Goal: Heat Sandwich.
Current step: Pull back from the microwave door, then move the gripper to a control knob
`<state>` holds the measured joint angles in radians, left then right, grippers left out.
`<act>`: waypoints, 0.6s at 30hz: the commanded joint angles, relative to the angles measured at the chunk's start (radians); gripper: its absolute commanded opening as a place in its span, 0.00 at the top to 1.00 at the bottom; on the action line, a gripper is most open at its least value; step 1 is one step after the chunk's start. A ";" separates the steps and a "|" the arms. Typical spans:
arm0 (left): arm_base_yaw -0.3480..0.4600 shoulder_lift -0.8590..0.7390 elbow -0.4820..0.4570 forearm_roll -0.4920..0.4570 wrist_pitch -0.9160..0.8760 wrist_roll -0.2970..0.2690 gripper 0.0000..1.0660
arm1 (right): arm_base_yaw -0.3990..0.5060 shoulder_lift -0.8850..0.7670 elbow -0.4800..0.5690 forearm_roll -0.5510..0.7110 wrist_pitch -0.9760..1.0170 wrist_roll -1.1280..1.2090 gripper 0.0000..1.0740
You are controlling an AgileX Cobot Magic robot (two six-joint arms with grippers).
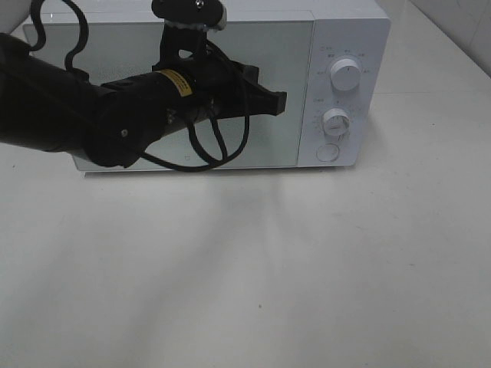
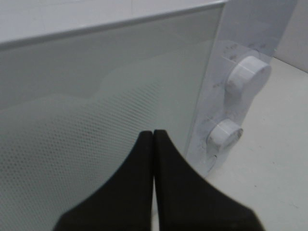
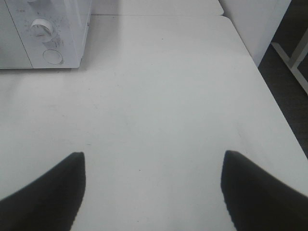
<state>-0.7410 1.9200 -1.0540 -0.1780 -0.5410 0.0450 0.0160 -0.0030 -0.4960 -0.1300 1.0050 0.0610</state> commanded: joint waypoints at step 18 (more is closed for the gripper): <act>-0.033 -0.296 0.145 -0.001 0.483 -0.100 0.08 | -0.005 -0.029 0.001 0.002 -0.009 0.005 0.30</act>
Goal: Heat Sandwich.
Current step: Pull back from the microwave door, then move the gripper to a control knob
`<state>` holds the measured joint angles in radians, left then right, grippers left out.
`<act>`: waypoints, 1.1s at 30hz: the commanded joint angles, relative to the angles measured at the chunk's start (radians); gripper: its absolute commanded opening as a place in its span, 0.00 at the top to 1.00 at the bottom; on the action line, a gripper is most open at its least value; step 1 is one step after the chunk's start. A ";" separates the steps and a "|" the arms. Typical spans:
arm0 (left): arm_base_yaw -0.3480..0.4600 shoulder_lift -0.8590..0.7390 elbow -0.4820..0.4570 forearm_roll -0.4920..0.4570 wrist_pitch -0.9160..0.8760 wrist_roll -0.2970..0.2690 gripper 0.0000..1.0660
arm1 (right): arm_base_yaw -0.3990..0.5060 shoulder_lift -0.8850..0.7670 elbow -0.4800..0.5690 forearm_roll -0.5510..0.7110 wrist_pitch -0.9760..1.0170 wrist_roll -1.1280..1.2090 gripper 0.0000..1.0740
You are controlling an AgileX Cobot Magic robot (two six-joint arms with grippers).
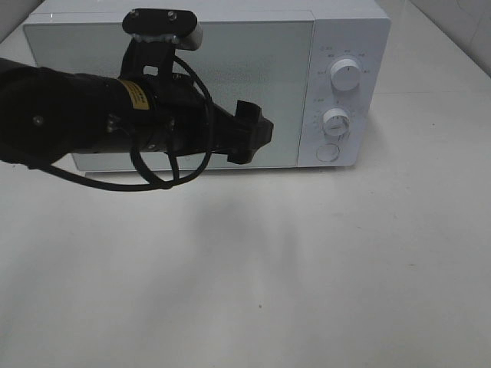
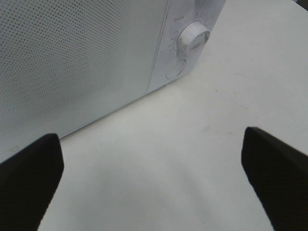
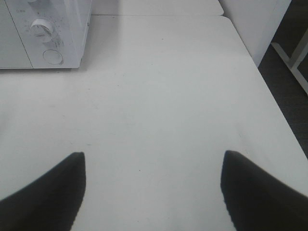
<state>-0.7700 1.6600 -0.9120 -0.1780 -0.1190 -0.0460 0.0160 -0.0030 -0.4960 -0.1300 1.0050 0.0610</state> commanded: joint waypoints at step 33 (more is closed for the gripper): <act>0.498 -0.416 0.002 0.097 0.886 0.039 0.08 | -0.005 -0.029 0.001 0.002 -0.009 0.005 0.30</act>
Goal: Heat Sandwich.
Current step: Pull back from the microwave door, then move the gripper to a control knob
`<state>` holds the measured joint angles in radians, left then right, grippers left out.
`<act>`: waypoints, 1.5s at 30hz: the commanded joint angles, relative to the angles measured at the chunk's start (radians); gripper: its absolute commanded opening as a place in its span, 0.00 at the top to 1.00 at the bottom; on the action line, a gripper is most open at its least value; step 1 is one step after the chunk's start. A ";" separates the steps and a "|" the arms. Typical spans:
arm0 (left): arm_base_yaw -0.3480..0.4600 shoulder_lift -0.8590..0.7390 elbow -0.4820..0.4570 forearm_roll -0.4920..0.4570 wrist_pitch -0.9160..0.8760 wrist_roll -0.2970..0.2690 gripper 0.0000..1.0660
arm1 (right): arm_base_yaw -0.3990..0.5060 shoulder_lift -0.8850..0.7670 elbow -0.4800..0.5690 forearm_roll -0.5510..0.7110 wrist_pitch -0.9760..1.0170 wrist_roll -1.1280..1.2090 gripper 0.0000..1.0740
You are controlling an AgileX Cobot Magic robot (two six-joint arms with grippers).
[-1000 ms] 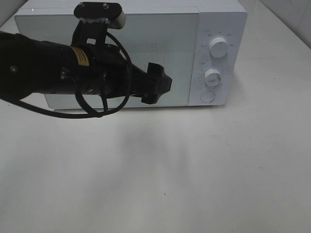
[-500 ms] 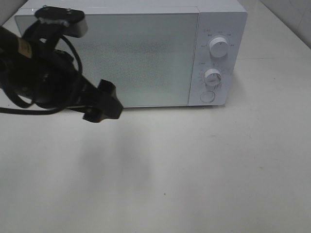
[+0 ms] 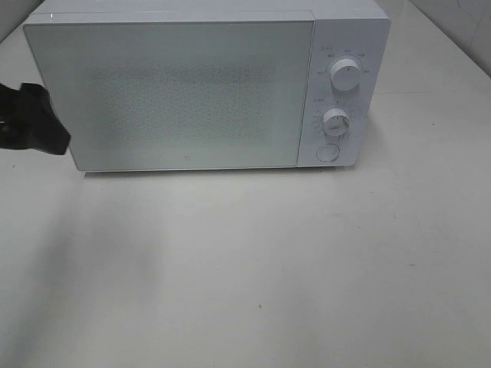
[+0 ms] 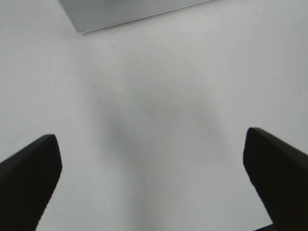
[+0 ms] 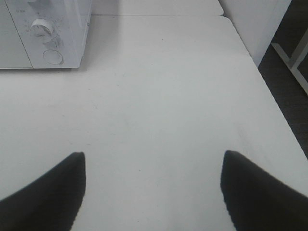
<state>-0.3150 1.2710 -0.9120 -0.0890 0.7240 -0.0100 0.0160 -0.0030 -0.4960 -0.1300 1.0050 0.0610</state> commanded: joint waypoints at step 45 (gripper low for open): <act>0.233 -0.902 0.394 0.029 0.349 -0.001 0.08 | -0.005 -0.029 0.001 0.002 -0.009 0.009 0.30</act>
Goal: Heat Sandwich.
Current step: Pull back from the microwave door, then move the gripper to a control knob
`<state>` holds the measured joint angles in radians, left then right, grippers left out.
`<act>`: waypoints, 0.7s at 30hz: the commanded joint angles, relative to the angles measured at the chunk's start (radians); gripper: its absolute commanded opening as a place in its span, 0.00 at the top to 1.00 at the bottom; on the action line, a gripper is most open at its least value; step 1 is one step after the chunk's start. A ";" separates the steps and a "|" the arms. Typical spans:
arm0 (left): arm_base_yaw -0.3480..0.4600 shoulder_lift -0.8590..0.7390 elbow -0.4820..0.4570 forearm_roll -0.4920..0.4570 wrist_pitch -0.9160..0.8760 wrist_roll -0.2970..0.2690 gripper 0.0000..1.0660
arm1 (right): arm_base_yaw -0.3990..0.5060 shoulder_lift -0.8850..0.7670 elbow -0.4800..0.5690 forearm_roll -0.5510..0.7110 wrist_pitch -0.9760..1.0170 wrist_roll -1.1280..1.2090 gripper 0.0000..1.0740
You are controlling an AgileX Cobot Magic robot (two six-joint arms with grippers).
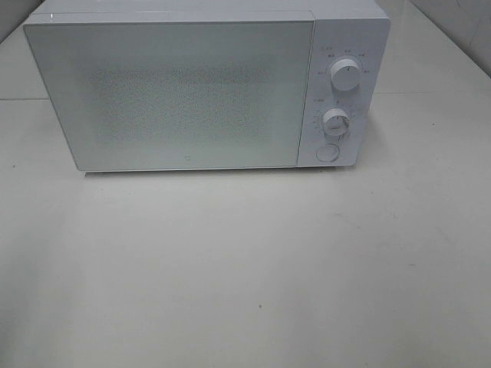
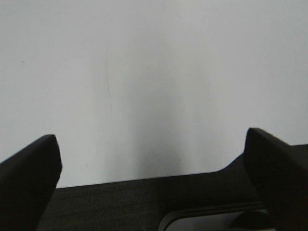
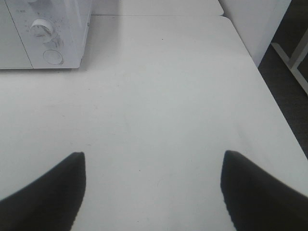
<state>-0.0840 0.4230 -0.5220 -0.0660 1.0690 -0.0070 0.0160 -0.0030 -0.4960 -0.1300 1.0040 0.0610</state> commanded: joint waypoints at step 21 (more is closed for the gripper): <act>0.060 -0.411 0.004 -0.002 0.002 -0.004 0.08 | -0.005 -0.029 0.001 0.002 -0.008 0.005 0.30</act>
<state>-0.0330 0.0520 -0.5180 -0.0660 1.0740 -0.0070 0.0160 -0.0030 -0.4960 -0.1300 1.0040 0.0610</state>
